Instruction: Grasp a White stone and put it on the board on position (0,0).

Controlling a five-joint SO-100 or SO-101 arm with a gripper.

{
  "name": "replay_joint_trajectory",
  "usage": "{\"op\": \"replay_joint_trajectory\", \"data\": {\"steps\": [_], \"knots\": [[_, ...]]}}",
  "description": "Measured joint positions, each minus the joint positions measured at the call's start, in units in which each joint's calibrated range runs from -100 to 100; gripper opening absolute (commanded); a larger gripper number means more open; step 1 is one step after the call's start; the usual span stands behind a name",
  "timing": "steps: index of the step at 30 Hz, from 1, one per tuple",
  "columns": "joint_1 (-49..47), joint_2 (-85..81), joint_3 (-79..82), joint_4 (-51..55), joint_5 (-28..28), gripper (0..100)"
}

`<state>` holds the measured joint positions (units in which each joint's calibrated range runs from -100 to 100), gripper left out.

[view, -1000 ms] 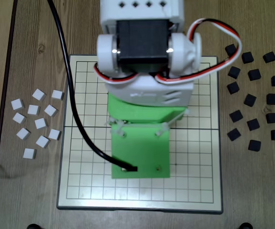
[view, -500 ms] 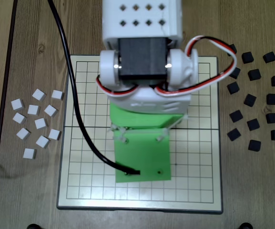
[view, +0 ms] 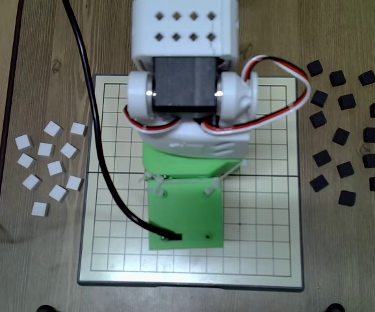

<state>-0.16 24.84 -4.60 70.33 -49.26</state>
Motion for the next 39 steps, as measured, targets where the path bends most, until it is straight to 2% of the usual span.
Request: {"op": "replay_joint_trajectory", "data": {"steps": [39], "knots": [[0.0,-0.09,6.35,-5.39,0.39,6]]}}
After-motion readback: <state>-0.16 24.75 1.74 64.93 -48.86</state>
